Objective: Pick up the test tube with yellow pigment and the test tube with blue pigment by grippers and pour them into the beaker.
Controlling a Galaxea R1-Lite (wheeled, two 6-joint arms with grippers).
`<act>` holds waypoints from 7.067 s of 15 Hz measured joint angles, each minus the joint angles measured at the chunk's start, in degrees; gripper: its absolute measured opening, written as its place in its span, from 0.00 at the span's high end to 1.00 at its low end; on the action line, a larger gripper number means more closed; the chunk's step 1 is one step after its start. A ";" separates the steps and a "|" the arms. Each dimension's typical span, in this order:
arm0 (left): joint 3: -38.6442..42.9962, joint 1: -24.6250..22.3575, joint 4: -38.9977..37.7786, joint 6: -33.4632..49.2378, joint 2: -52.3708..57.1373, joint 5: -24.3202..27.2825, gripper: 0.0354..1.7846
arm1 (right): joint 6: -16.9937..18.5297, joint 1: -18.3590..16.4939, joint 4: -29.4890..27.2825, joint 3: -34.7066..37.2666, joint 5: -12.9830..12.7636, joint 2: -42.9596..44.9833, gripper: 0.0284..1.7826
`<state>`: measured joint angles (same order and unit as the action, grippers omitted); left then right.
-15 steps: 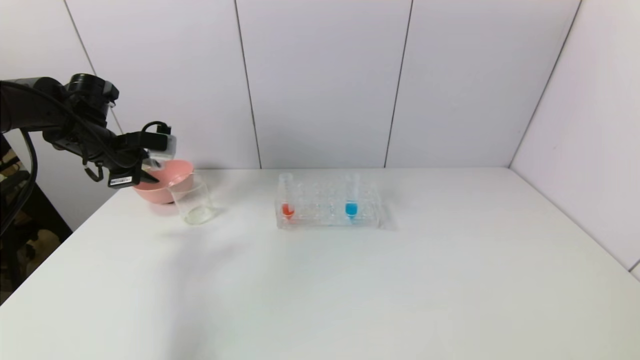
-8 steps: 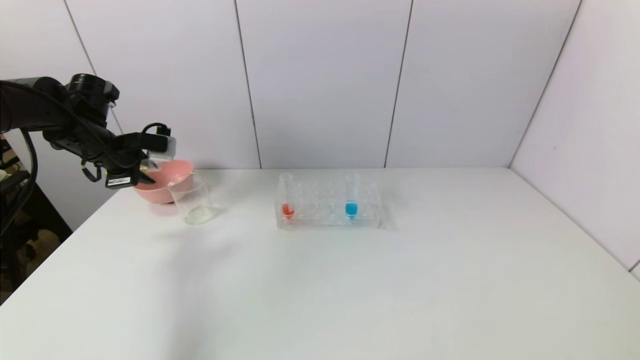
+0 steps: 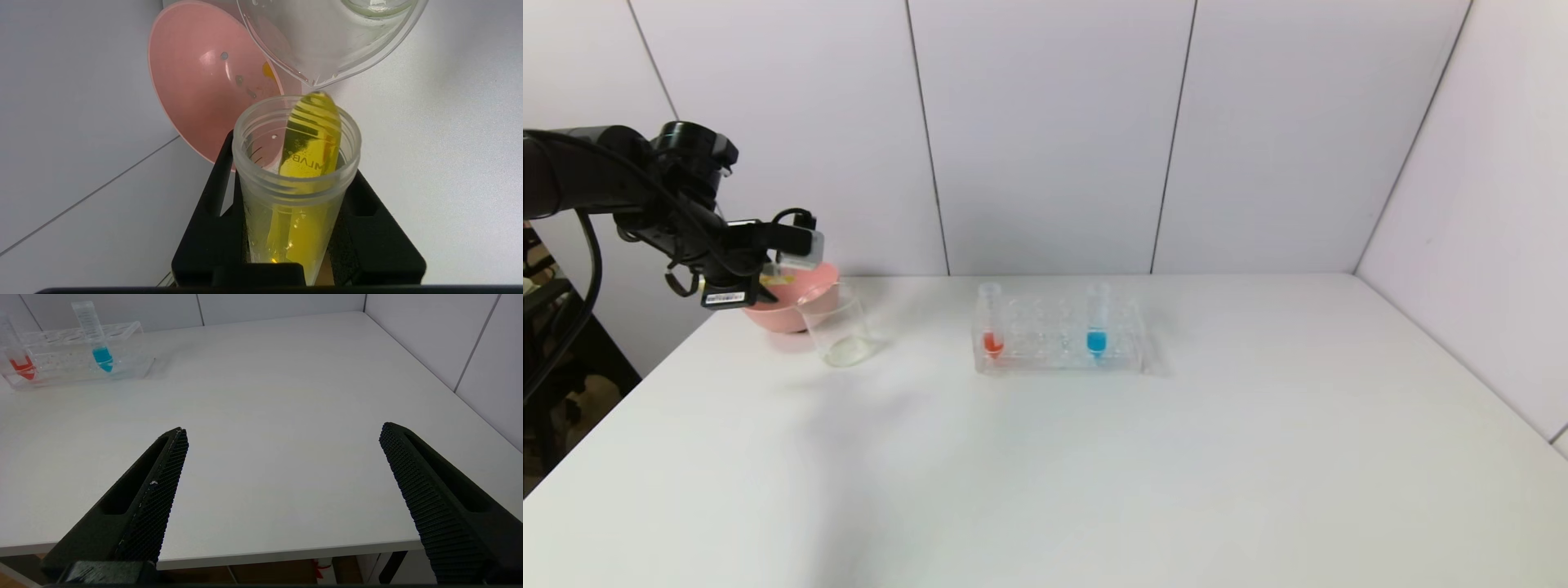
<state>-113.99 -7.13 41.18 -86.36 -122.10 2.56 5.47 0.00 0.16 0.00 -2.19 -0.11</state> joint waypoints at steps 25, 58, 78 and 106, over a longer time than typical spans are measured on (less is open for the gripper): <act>-0.76 2.15 -1.00 3.89 -2.10 -3.40 0.71 | 0.00 0.00 0.00 0.00 0.00 0.00 0.04; -0.84 5.77 -1.28 3.75 -1.94 -15.59 0.71 | -0.02 0.00 0.00 0.00 0.00 0.01 0.04; -0.12 3.33 -8.52 46.79 3.61 1.87 0.71 | 0.00 0.00 0.00 0.00 0.00 0.00 0.04; 11.37 -4.36 -39.51 81.96 -3.54 3.24 0.71 | 0.01 0.00 0.00 0.00 0.00 0.00 0.04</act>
<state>-102.62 -11.50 1.67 -4.40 -125.64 5.80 5.49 0.00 0.16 0.00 -2.19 -0.11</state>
